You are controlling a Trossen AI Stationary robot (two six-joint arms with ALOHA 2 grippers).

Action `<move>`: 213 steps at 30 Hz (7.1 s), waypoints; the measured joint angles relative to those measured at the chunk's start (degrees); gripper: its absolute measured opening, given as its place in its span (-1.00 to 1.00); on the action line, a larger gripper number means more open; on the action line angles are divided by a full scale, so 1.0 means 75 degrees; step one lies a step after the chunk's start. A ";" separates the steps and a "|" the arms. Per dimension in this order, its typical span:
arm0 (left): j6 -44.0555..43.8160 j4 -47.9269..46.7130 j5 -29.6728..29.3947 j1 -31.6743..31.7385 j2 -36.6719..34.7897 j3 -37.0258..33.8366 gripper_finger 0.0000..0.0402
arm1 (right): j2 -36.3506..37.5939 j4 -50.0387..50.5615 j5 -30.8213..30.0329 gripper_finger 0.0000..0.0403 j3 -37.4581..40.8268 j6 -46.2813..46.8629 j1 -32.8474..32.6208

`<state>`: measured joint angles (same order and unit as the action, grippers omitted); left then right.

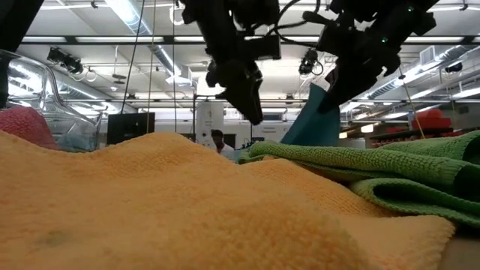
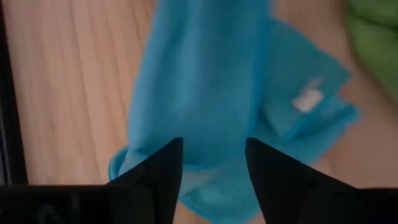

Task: Fold microfiber towels
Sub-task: Fold the blue microfiber cloth

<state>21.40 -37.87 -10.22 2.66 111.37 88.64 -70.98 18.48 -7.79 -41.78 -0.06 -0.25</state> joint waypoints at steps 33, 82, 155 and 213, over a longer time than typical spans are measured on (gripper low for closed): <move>0.1041 0.1175 -0.1597 0.0640 0.0600 -0.0996 -0.17 | -0.0070 -0.0059 0.0510 -0.96 -0.0003 -0.0134 -0.0402; 0.6522 -0.0930 -0.1595 0.0638 0.0249 -0.0994 -0.49 | -0.0070 -0.0132 0.0507 -0.96 -0.0003 -0.0156 -0.0402; 0.8290 -0.0824 -0.1353 0.0775 0.0299 -0.0996 -0.94 | -0.0070 -0.0242 0.0506 -0.96 -0.0006 -0.0156 -0.0405; -0.1478 0.0539 -0.0079 -0.0683 -0.4890 -0.0510 -0.85 | 0.0819 0.2355 -0.0959 -0.96 -0.4124 -0.0262 -0.1786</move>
<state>10.32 -33.82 -10.81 -2.46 74.69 84.82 -64.84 36.15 -14.98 -72.71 -2.02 -13.65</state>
